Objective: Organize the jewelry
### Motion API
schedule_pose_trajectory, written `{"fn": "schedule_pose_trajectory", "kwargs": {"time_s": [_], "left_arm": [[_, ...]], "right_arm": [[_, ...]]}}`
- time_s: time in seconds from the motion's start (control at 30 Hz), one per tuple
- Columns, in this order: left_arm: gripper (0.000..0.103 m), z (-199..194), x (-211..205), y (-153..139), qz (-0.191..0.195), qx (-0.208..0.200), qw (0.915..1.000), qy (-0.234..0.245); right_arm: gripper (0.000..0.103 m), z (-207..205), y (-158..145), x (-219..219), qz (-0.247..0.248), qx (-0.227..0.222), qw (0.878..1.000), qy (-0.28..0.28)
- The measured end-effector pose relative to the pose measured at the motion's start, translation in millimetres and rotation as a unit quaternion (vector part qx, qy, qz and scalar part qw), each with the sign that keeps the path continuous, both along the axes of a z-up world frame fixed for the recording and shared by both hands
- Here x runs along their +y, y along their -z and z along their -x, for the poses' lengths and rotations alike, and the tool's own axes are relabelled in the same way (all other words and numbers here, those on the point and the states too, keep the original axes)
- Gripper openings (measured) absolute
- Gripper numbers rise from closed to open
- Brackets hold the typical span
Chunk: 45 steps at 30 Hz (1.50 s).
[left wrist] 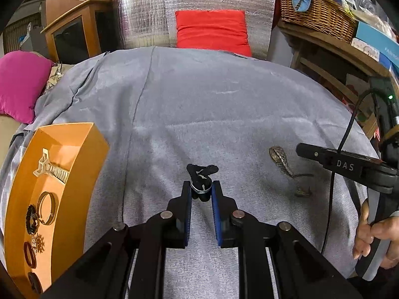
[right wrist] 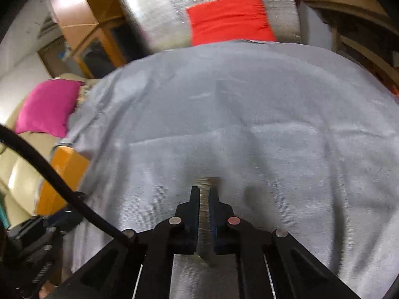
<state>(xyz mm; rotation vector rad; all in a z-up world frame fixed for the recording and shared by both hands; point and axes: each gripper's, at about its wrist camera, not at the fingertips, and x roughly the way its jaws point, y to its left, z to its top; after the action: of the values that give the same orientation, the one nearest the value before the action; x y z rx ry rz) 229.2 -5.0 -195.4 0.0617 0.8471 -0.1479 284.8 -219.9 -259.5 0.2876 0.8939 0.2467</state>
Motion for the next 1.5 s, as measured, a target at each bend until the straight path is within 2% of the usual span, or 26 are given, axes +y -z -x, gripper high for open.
{"fn": "schedule_pose_trajectory", "kwargs": {"time_s": [0.07,0.2,0.23,0.27,0.33,0.5,0.6,0.67,0.73,0.8,0.87,0.97,1.1,1.37,1.5], "left_arm": [[0.016,-0.4,-1.7,0.4,0.001,0.001,1.0,0.001],[0.016,-2.6,-3.4,0.8,0.0,0.003,1.0,0.002],[0.016,-2.8,-3.8,1.2,0.0,0.004,1.0,0.002],[0.016,-3.0,-4.3,1.7,0.0,0.005,1.0,0.002],[0.016,-2.9,-5.6,2.3,0.0,0.007,1.0,0.004],[0.016,-2.9,-5.1,2.9,-0.002,0.008,1.0,0.005],[0.016,-3.4,-1.8,3.3,0.0,0.01,0.9999,0.002],[0.016,-4.0,0.4,3.4,0.002,0.012,0.9999,0.001],[0.016,-4.8,2.9,4.0,0.003,0.014,0.9999,-0.001],[0.016,-5.7,4.4,4.5,0.003,0.015,0.9999,-0.003],[0.016,-6.2,5.6,4.9,0.006,0.017,0.9998,-0.004],[0.016,-7.4,6.9,5.2,0.01,0.02,0.9998,-0.004],[0.016,-7.5,7.0,3.9,0.014,0.018,0.9997,-0.004],[0.016,-4.6,4.9,1.1,0.017,0.01,0.9998,-0.003],[0.016,-0.4,-0.4,-0.3,0.002,0.0,1.0,-0.004]], "right_arm": [[0.009,-1.8,6.4,-13.6,-0.027,0.024,0.999,0.011],[0.018,-5.2,9.1,-17.7,-0.048,0.037,0.998,0.01],[0.027,-5.3,9.0,-15.7,-0.048,0.036,0.998,0.007],[0.041,-5.6,8.8,-12.4,-0.051,0.037,0.998,-0.001],[0.057,-4.8,9.0,-5.3,-0.048,0.034,0.998,-0.008],[0.057,-10.0,11.4,16.7,-0.021,0.025,0.999,-0.023],[0.057,-17.6,21.8,26.9,0.008,0.039,0.999,-0.022],[0.057,-20.2,22.0,35.2,0.038,0.023,0.999,-0.024],[0.052,-23.8,23.0,43.5,0.065,0.014,0.997,-0.026],[0.04,-26.9,25.6,52.5,0.104,0.004,0.994,-0.022],[0.028,-28.4,25.3,56.4,0.121,-0.002,0.992,-0.02],[0.028,-29.9,23.7,57.4,0.126,-0.005,0.992,-0.014],[0.028,-23.8,15.1,53.5,0.1,-0.01,0.995,-0.014],[0.028,-1.0,-19.7,28.3,0.02,-0.062,0.998,0.003],[0.028,10.9,-33.3,16.0,0.01,-0.086,0.996,0.023]]}}
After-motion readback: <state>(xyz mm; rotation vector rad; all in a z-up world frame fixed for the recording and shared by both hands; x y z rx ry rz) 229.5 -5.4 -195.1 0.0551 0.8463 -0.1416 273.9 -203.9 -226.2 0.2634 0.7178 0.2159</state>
